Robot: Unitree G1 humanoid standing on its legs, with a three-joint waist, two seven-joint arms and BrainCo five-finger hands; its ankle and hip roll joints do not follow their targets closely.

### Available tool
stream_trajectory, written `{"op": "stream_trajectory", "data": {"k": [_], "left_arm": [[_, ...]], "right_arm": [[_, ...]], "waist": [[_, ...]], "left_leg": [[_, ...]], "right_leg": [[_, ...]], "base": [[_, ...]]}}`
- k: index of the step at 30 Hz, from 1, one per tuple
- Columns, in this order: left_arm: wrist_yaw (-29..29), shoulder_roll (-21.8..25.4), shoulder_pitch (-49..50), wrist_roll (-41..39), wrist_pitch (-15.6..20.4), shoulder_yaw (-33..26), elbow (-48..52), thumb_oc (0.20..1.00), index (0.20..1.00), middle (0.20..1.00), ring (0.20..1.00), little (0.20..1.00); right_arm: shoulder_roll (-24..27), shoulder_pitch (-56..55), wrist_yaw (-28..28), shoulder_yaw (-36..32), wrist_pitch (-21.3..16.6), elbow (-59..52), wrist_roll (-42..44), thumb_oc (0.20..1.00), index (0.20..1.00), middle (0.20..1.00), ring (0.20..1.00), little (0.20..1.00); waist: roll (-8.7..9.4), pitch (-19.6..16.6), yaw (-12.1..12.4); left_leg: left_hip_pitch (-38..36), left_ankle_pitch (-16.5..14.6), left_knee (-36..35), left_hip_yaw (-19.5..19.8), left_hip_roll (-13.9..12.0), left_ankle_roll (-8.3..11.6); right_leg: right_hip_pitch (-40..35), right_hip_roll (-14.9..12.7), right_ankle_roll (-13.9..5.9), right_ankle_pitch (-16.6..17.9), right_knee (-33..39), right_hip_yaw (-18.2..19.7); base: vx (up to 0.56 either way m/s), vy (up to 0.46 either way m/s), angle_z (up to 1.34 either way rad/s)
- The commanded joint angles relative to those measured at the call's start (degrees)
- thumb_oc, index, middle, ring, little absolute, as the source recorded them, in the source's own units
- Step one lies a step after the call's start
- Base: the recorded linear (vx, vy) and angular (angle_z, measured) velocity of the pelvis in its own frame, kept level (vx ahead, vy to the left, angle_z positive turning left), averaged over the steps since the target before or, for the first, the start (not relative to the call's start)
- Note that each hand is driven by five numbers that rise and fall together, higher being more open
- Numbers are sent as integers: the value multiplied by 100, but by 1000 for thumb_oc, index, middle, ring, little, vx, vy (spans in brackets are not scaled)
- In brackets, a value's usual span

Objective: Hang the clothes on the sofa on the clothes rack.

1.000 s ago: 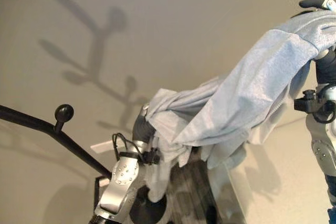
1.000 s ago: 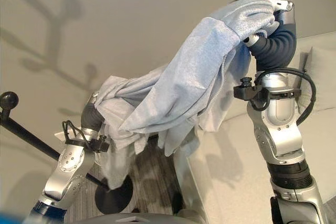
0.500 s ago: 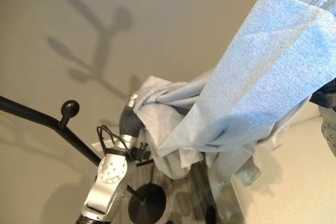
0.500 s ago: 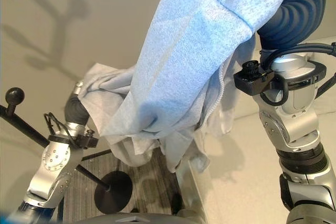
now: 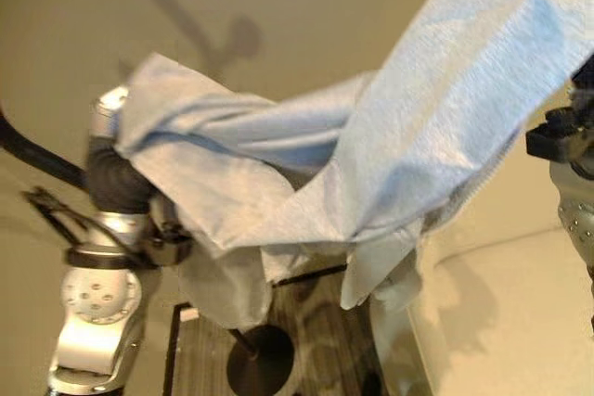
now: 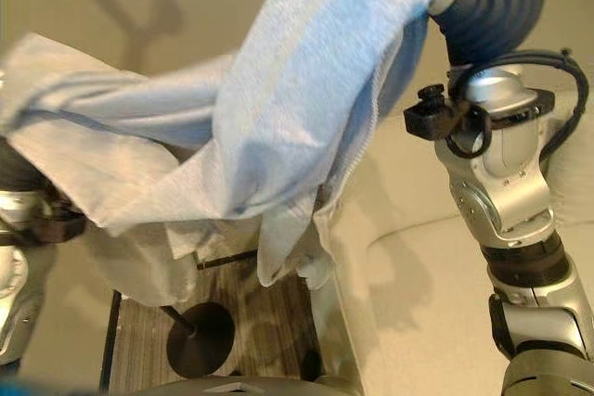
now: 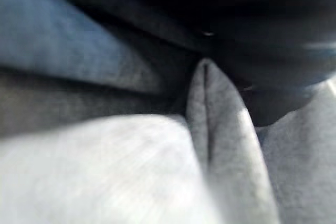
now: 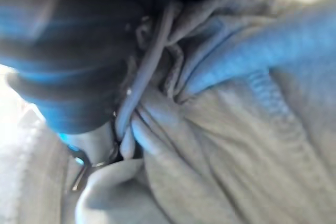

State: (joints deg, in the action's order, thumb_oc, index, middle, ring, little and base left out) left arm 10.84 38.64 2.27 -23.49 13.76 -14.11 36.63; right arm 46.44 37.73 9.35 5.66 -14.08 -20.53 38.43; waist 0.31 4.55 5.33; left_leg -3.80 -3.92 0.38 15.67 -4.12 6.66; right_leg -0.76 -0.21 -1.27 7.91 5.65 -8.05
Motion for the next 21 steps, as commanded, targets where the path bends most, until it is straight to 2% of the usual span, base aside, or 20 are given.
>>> {"op": "stream_trajectory", "data": {"k": [1, 7, 10, 16, 17, 20, 21], "left_arm": [[192, 150, 253, -20, 317, -31, 35, 200, 200, 200, 200, 200], [413, 401, 307, 163, 387, -629, -26, 200, 200, 200, 200, 200], [643, 587, 181, 185, 366, -867, -416, 200, 200, 200, 200, 200], [947, 1084, -243, 401, 357, -960, -1276, 200, 200, 200, 200, 200], [1042, 1327, -452, 428, 353, -953, -1680, 200, 200, 200, 200, 200], [1113, 1549, -724, 386, 383, -873, -2125, 200, 200, 200, 200, 200], [1126, 1781, -959, 365, 408, -763, -2499, 200, 200, 200, 200, 200]], "right_arm": [[-18, 128, 13, 139, -50, 106, 266, 200, 200, 200, 200, 200], [-74, 464, -23, 283, -29, 499, 334, 200, 200, 200, 200, 200], [-117, 697, -78, 503, 90, 835, 405, 200, 200, 200, 200, 200], [-25, 1509, -141, 1099, 246, 1868, 568, 200, 200, 200, 200, 200], [-14, 1779, -93, 1262, 284, 2272, 621, 200, 200, 200, 200, 200], [43, 2075, -66, 1385, 314, 2569, 623, 200, 200, 200, 200, 200], [135, 2311, -59, 1508, 334, 2867, 625, 200, 200, 200, 200, 200]], "waist": [[4, -656, 37], [-24, -637, 156], [-17, -676, 229], [11, -690, 321], [21, -695, 353], [42, -679, 385], [61, -679, 411]], "left_leg": [[772, 1014, -538, -315, -72, 434], [740, 1071, -538, -292, -46, 430], [698, 1019, -538, -299, -31, 435], [681, 1006, -538, -292, -11, 442], [687, 998, -538, -280, -6, 442], [698, 995, -538, -259, 7, 441], [713, 994, -538, -231, 18, 444]], "right_leg": [[-738, 156, -320, -1304, -206, -156], [-779, 136, -334, -1279, -222, -216], [-852, 131, -325, -1347, -212, -243], [-888, 107, -327, -1363, -208, -266], [-890, 98, -338, -1363, -202, -263], [-882, 94, -350, -1368, -197, -262], [-869, 86, -365, -1371, -192, -268]], "base": [[-25, 0, 25], [4, -9, 8], [45, -14, 3], [24, 9, 6], [24, 12, 8], [27, 10, 6], [25, 8, 7]]}}
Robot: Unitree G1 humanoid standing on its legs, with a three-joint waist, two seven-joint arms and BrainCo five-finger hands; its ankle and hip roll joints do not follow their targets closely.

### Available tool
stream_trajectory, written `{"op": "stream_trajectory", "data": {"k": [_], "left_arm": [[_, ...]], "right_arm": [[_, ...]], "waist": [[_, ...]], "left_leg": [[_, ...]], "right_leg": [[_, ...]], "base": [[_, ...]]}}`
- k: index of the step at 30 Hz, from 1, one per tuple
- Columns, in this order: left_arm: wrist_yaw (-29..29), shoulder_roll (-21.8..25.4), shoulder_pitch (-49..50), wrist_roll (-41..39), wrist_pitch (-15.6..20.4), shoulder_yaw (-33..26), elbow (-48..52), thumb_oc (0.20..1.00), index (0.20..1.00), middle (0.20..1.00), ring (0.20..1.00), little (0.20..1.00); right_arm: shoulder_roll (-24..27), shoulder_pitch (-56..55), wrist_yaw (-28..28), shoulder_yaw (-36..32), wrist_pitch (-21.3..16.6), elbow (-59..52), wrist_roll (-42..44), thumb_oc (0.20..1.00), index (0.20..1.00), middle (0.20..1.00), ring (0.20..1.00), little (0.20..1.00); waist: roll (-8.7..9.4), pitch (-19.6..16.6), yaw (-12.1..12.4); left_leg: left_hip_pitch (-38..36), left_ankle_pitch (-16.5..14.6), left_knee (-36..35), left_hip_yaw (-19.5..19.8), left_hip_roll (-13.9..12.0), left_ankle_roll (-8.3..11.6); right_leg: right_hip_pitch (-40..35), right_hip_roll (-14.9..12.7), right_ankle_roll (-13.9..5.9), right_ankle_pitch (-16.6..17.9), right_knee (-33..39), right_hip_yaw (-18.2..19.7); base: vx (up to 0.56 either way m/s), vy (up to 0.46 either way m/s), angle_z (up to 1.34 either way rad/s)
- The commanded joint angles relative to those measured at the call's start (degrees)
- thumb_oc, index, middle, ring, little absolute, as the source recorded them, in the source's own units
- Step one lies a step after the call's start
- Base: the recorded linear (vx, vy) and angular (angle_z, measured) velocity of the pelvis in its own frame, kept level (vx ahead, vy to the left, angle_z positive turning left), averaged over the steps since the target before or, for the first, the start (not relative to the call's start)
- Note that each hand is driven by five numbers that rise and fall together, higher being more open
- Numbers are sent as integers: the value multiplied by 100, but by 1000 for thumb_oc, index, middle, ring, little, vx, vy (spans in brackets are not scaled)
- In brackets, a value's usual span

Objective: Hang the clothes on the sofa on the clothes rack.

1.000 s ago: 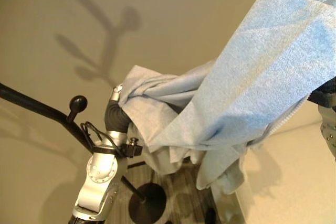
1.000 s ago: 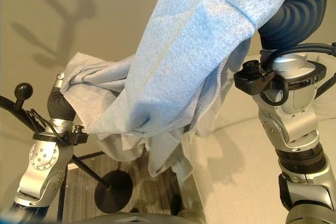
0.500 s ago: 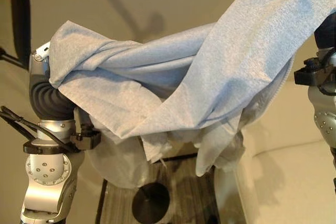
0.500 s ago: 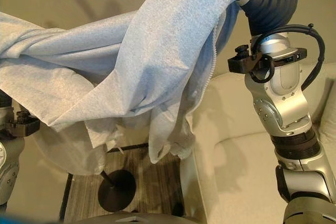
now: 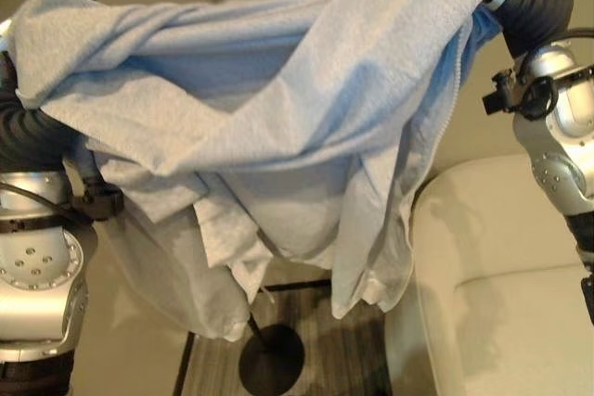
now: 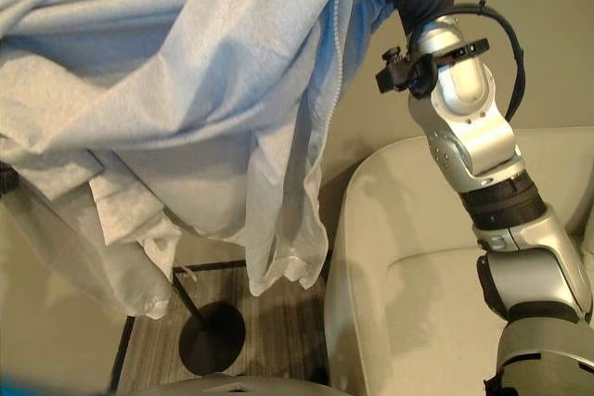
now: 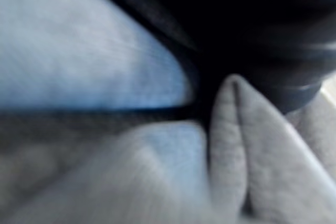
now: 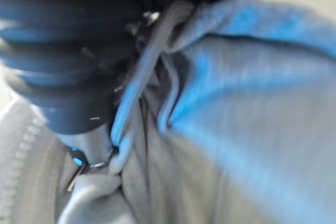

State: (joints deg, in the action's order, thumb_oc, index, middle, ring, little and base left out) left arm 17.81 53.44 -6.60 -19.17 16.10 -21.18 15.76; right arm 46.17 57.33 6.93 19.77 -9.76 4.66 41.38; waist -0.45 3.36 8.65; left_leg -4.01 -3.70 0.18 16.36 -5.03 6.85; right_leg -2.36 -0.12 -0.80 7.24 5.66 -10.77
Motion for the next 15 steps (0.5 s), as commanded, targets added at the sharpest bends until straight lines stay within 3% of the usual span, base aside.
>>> {"op": "stream_trajectory", "data": {"k": [1, 6, 15], "left_arm": [[445, 378, -131, -88, 171, -22, -560, 200, 200, 200, 200, 200], [445, 630, -438, -178, 209, 167, -1029, 200, 200, 200, 200, 200], [482, 601, -543, -284, 264, 241, -1212, 200, 200, 200, 200, 200]], "right_arm": [[199, 427, 214, 138, -88, 479, 324, 200, 200, 200, 200, 200], [274, 896, 254, 374, -77, 1129, 314, 200, 200, 200, 200, 200], [71, 1179, 205, 635, 66, 1973, 260, 200, 200, 200, 200, 200]], "waist": [[151, -558, 89], [211, -541, 154], [290, -515, 302]], "left_leg": [[747, 972, -518, -293, 112, 426], [802, 987, -518, -291, 129, 422], [865, 999, -518, -253, 166, 395]], "right_leg": [[-708, 72, -418, -1303, -188, 6], [-678, 56, -434, -1291, -153, -19], [-676, 20, -448, -1284, -98, -64]], "base": [[32, 15, 5], [12, 7, 3], [16, 7, 5]]}}
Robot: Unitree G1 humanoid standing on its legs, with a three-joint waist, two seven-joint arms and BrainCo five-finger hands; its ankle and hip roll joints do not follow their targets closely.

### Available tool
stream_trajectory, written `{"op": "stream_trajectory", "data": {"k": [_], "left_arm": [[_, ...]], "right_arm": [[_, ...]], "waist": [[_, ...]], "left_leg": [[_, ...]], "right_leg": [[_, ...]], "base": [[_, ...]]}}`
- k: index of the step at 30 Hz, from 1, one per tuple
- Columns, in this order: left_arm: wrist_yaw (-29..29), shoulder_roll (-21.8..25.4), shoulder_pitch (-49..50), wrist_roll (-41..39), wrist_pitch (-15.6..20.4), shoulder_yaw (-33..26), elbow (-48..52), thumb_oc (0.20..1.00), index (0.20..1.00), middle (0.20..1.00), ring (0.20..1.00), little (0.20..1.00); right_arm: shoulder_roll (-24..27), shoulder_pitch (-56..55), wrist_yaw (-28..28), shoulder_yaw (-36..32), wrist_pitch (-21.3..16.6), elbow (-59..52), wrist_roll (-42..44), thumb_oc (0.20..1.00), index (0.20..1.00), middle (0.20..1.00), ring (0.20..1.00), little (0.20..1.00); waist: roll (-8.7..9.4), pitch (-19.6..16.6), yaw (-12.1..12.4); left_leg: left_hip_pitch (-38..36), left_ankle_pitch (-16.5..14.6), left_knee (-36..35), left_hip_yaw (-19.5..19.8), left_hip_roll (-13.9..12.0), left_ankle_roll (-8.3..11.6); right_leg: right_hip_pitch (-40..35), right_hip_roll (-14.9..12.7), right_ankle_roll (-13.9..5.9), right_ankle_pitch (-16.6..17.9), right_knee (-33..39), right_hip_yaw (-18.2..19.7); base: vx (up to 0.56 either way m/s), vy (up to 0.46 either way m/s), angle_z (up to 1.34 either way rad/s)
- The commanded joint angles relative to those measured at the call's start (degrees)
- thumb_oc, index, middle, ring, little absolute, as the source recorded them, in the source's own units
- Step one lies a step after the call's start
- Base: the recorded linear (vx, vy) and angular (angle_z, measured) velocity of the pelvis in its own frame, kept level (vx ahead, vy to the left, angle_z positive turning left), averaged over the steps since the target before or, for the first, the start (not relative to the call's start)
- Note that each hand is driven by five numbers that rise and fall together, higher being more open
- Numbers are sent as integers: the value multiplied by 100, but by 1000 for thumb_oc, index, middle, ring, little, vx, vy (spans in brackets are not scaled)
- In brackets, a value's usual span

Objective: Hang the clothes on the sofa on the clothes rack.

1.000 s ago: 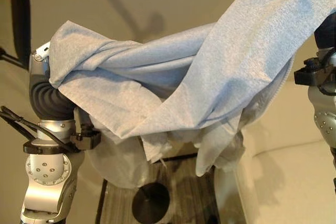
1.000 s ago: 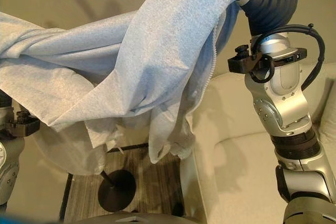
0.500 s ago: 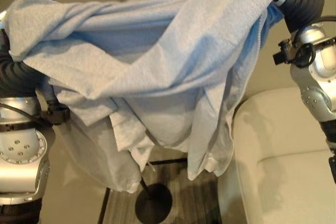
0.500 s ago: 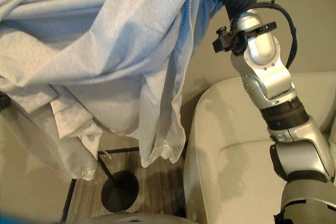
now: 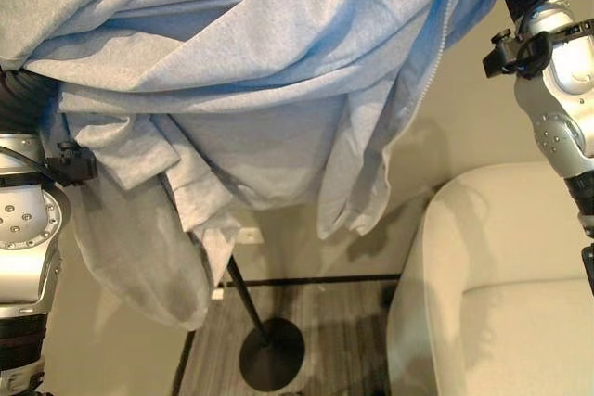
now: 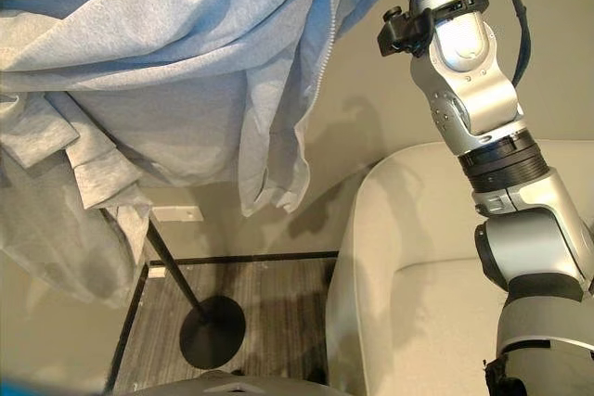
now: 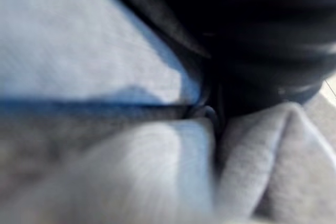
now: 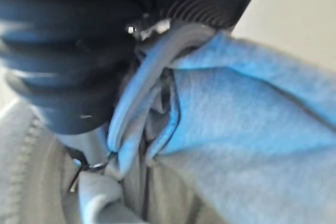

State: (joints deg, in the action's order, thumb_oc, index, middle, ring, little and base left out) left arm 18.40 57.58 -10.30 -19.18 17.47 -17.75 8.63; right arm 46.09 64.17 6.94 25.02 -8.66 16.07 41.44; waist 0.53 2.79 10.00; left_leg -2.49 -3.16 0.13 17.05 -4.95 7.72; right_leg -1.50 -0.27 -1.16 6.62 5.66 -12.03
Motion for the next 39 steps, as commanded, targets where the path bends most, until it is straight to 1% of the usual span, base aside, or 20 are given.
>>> {"op": "stream_trajectory", "data": {"k": [1, 2, 4, 6, 7, 9, 11, 12, 13, 15, 17, 19, 20, 22, 25, 31, 34, 36, 37, 39], "left_arm": [[424, 174, -202, -309, 126, -76, -526, 200, 200, 200, 200, 200], [404, 163, -258, -295, 126, -14, -533, 200, 200, 200, 200, 200], [413, 164, -274, -300, 131, -6, -565, 200, 200, 200, 200, 200], [438, 133, -332, -354, 148, 33, -634, 200, 200, 200, 200, 200], [457, 99, -433, -420, 136, 115, -775, 200, 200, 200, 200, 200], [470, 92, -516, -471, 144, 170, -874, 200, 200, 200, 200, 200], [504, 123, -666, -544, 157, 240, -1129, 200, 200, 200, 200, 200], [502, 130, -683, -548, 164, 250, -1146, 200, 200, 200, 200, 200], [531, 114, -709, -612, 164, 229, -1303, 200, 200, 200, 200, 200], [540, 103, -765, -655, 180, 250, -1392, 200, 200, 200, 200, 200], [541, 45, -814, -707, 192, 306, -1520, 200, 200, 200, 200, 200], [539, 44, -821, -709, 195, 310, -1526, 200, 200, 200, 200, 200], [553, -32, -802, -740, 216, 322, -1611, 200, 200, 200, 200, 200], [553, -68, -805, -738, 228, 333, -1608, 200, 200, 200, 200, 200], [558, -255, -746, -677, 249, 386, -1540, 200, 200, 200, 200, 200], [552, -511, -626, -837, 282, 430, -1751, 200, 200, 200, 200, 200], [542, -759, -607, -935, 280, 559, -1844, 200, 200, 200, 200, 200], [512, -1049, -570, -962, 285, 701, -1820, 200, 200, 200, 200, 200], [515, -1056, -563, -957, 283, 702, -1813, 200, 200, 200, 200, 200], [462, -1355, -446, -966, 289, 781, -1660, 200, 200, 200, 200, 200]], "right_arm": [[35, 542, 193, 152, -18, 983, 235, 200, 200, 200, 200, 200], [-109, 621, 182, 224, 63, 1324, 172, 200, 200, 200, 200, 200], [-167, 670, 181, 253, 77, 1481, 160, 200, 200, 200, 200, 200], [-341, 730, 206, 278, 117, 1779, 136, 200, 200, 200, 200, 200], [-524, 817, 226, 287, 189, 2159, 79, 200, 200, 200, 200, 200], [-591, 887, 234, 283, 199, 2365, 60, 200, 200, 200, 200, 200], [-765, 1049, 276, 290, 255, 2766, -20, 200, 200, 200, 200, 200], [-769, 1065, 273, 293, 252, 2782, -21, 200, 200, 200, 200, 200], [-846, 1135, 303, 248, 236, 2968, -3, 200, 200, 200, 200, 200], [-899, 1173, 312, 226, 236, 3085, 0, 200, 200, 200, 200, 200], [-1051, 1256, 339, 219, 251, 3325, -85, 200, 200, 200, 200, 200], [-1052, 1263, 337, 221, 249, 3335, -89, 200, 200, 200, 200, 200], [-1141, 1290, 347, 227, 285, 3526, -177, 200, 200, 200, 200, 200], [-1175, 1310, 356, 222, 306, 3586, -199, 200, 200, 200, 200, 200], [-1250, 1245, 362, 147, 313, 3742, -223, 200, 200, 200, 200, 200], [-1290, 1122, 387, 120, 323, 3718, -285, 200, 200, 200, 200, 200], [-1433, 991, 409, 67, 340, 3873, -332, 200, 200, 200, 200, 200], [-1608, 806, 395, -22, 360, 4052, -318, 200, 200, 200, 200, 200], [-1606, 799, 395, -20, 359, 4052, -320, 200, 200, 200, 200, 200], [-1778, 562, 370, -84, 385, 4108, -339, 200, 200, 200, 200, 200]], "waist": [[201, -454, 191], [214, -439, 254], [221, -433, 278], [236, -425, 342], [242, -416, 420], [252, -402, 466], [282, -383, 598], [285, -382, 594], [306, -379, 682], [320, -381, 723], [347, -370, 866], [349, -373, 860], [364, -366, 995], [381, -366, 1044], [410, -344, 1194], [455, -320, 1271], [478, -303, 1304], [501, -277, 1328], [499, -282, 1331], [518, -246, 1334]], "left_leg": [[718, 950, -513, -310, 159, 303], [729, 960, -513, -292, 171, 298], [740, 966, -513, -287, 175, 296], [758, 977, -513, -270, 182, 289], [778, 983, -513, -244, 196, 283], [796, 991, -513, -235, 200, 281], [840, 1003, -513, -173, 222, 276], [845, 1004, -513, -170, 224, 276], [874, 1005, -513, -133, 249, 272], [901, 1012, -513, -104, 265, 271], [959, 1023, -513, -21, 310, 262], [966, 1025, -513, -14, 314, 261], [1016, 1034, -513, 71, 353, 250], [1041, 1033, -513, 109, 368, 243], [1094, 1038, -513, 210, 430, 222], [1136, 1019, -513, 306, 486, 193], [1146, 1009, -513, 327, 516, 169], [1159, 996, -513, 335, 531, 147], [1159, 995, -513, 334, 531, 146], [1162, 980, -513, 334, 547, 128]], "right_leg": [[-766, 33, -411, -1228, -92, 63], [-770, 32, -413, -1227, -88, 40], [-770, 31, -415, -1230, -85, 28], [-766, 29, -417, -1235, -83, 13], [-764, 26, -423, -1243, -81, -3], [-755, 23, -425, -1250, -80, -17], [-759, 16, -432, -1271, -78, -47], [-755, 14, -433, -1273, -78, -51], [-756, 8, -438, -1285, -76, -80], [-750, 1, -440, -1294, -74, -114], [-746, -18, -449, -1314, -68, -189], [-741, -20, -451, -1315, -68, -196], [-742, -35, -459, -1340, -66, -261], [-738, -48, -462, -1352, -66, -292], [-730, -88, -478, -1370, -66, -373], [-724, -136, -486, -1384, -66, -424], [-721, -165, -494, -1387, -66, -446], [-704, -179, -493, -1383, -66, -436], [-704, -180, -494, -1384, -66, -435], [-695, -185, -495, -1381, -66, -422]], "base": [[33, 6, 9], [33, 3, 7], [24, 0, 6], [37, 2, 7], [42, 5, 4], [32, -1, 5], [46, -5, 8], [52, 0, 15], [36, 0, 20], [44, -6, 20], [47, -6, 18], [31, 0, 15], [50, 0, 14], [45, 2, 12], [51, 17, 18], [21, 12, 13], [4, 6, 1], [0, 0, 0], [0, 0, 0], [3, 20, -1]]}}
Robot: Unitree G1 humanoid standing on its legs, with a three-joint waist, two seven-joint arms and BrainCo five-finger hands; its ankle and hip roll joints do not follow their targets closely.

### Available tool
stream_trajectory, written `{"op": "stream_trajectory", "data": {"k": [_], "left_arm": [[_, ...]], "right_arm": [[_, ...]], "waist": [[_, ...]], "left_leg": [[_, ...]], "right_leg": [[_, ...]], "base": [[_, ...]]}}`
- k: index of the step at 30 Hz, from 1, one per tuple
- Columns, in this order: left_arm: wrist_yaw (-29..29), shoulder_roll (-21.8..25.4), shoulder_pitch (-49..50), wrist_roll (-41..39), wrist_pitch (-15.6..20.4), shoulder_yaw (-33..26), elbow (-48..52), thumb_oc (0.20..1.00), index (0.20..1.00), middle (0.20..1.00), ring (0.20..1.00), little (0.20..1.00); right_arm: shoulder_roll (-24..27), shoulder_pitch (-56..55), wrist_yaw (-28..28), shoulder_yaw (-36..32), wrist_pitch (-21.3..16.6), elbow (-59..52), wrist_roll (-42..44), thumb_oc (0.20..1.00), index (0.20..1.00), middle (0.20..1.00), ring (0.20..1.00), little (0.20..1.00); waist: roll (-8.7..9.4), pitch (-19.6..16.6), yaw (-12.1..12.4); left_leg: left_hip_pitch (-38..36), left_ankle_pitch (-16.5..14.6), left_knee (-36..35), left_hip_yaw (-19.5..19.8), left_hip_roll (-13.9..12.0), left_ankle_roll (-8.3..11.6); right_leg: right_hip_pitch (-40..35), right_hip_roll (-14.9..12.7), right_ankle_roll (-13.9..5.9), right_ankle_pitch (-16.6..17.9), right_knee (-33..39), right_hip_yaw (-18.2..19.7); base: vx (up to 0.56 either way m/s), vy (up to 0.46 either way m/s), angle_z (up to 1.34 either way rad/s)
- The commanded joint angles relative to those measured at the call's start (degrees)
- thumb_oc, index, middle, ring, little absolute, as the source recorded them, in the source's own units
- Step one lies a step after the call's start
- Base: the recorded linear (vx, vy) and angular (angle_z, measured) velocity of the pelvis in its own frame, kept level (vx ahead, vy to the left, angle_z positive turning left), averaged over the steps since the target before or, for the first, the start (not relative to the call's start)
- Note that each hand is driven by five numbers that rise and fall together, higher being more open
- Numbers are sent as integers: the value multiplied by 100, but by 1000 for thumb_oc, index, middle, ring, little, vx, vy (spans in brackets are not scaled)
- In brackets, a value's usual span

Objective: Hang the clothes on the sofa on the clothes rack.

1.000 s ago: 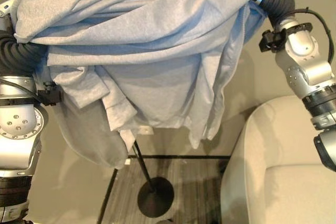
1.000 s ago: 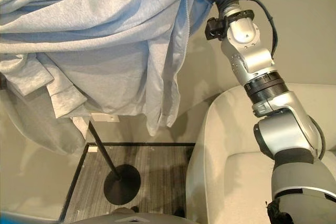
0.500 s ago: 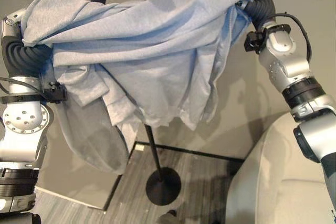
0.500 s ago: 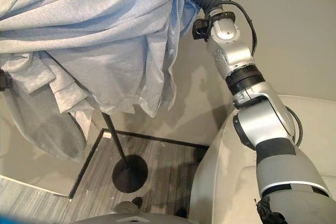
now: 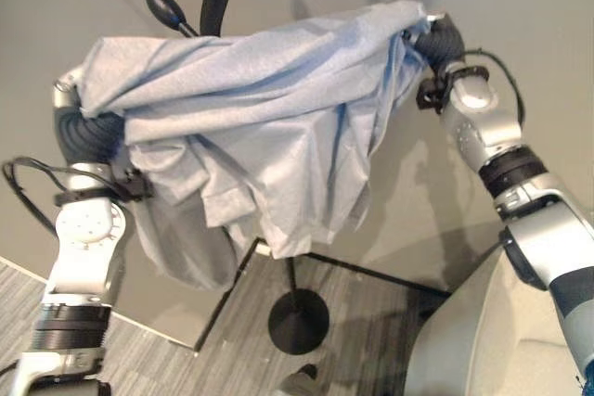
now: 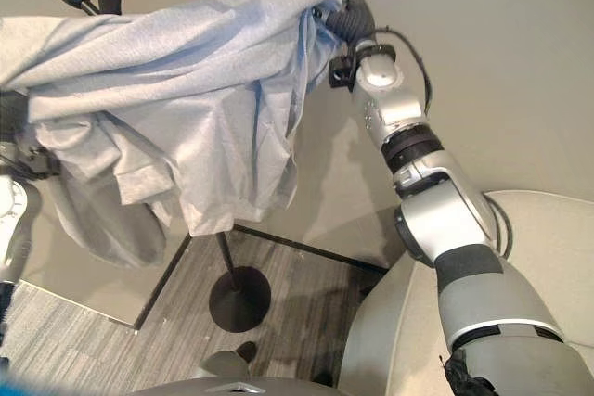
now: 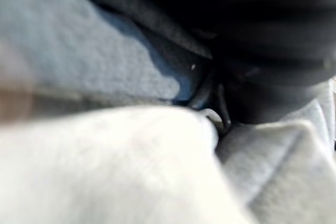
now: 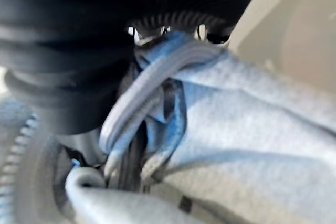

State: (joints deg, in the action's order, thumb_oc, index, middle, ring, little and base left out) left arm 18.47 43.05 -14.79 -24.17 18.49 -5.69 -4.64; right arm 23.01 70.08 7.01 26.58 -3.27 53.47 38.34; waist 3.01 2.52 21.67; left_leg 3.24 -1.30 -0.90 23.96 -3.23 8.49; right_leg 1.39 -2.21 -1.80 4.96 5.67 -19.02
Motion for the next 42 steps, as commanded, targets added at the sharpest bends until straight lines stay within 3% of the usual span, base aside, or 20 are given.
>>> {"op": "stream_trajectory", "data": {"k": [1, 10, 14, 21, 22, 23, 24, 33, 42], "left_arm": [[379, -290, 245, -470, 154, -303, -76, 200, 200, 200, 200, 200], [-45, -1310, 816, -617, -76, 479, 110, 200, 200, 200, 200, 200], [-413, -1959, 896, -1013, -213, 1301, -121, 200, 200, 200, 200, 200], [-693, -2400, 948, -1235, -340, 1980, -214, 200, 200, 200, 200, 200], [-718, -2481, 957, -1293, -338, 2060, -261, 200, 200, 200, 200, 200], [-730, -2550, 952, -1370, -327, 2116, -295, 297, 297, 297, 297, 297], [-778, -2626, 986, -1482, -334, 2178, -362, 1000, 1000, 1000, 1000, 1000], [-736, -2765, 1175, -1827, -359, 2046, -803, 1000, 1000, 1000, 1000, 1000], [-409, -2952, 1463, -2272, -240, 1294, -1582, 1000, 1000, 1000, 1000, 1000]], "right_arm": [[344, -381, 334, -262, -118, 260, -74, 200, 200, 200, 200, 200], [-345, -1341, 182, -239, -65, 2, -141, 200, 200, 200, 200, 200], [-798, -1996, 73, -164, -143, -301, -50, 200, 200, 200, 200, 200], [-1101, -2711, -69, 166, -279, -1117, -7, 200, 200, 200, 200, 200], [-1130, -2807, -96, 220, -301, -1221, -6, 247, 247, 247, 247, 247], [-1146, -2855, -111, 276, -329, -1338, -7, 423, 423, 423, 423, 423], [-1137, -2945, -122, 343, -369, -1532, -48, 1000, 1000, 1000, 1000, 1000], [-986, -3058, -25, 378, -501, -2052, -324, 1000, 1000, 1000, 1000, 1000], [-974, -3354, 355, 63, -532, -2502, -729, 1000, 1000, 1000, 1000, 1000]], "waist": [[272, -202, 133], [235, -111, -76], [204, -25, -265], [181, 35, -514], [177, 38, -540], [181, 43, -570], [180, 53, -619], [162, 28, -761], [157, -17, -873]], "left_leg": [[574, 774, -410, -390, 381, 26], [570, 755, -410, -506, 379, -36], [572, 760, -410, -588, 360, -60], [561, 744, -410, -685, 329, -85], [558, 746, -410, -697, 323, -86], [556, 740, -410, -711, 319, -90], [554, 739, -410, -739, 312, -91], [521, 711, -410, -906, 242, -108], [438, 659, -410, -1108, 192, -153]], "right_leg": [[-988, -10, -421, -1211, -67, 300], [-941, -51, -404, -1149, -67, 408], [-894, -64, -399, -1105, -67, 476], [-852, -75, -398, -1063, -67, 570], [-848, -78, -398, -1051, -67, 579], [-842, -81, -399, -1047, -67, 591], [-824, -84, -409, -1037, -67, 617], [-760, -93, -431, -984, -67, 749], [-735, -133, -471, -939, -67, 851]], "base": [[4, 35, -2], [-23, 14, -4], [-52, 21, -10], [-34, 13, -8], [-30, 14, -4], [-40, 14, -7], [-31, 9, -5], [-22, 11, -8], [-8, 21, -19]]}}
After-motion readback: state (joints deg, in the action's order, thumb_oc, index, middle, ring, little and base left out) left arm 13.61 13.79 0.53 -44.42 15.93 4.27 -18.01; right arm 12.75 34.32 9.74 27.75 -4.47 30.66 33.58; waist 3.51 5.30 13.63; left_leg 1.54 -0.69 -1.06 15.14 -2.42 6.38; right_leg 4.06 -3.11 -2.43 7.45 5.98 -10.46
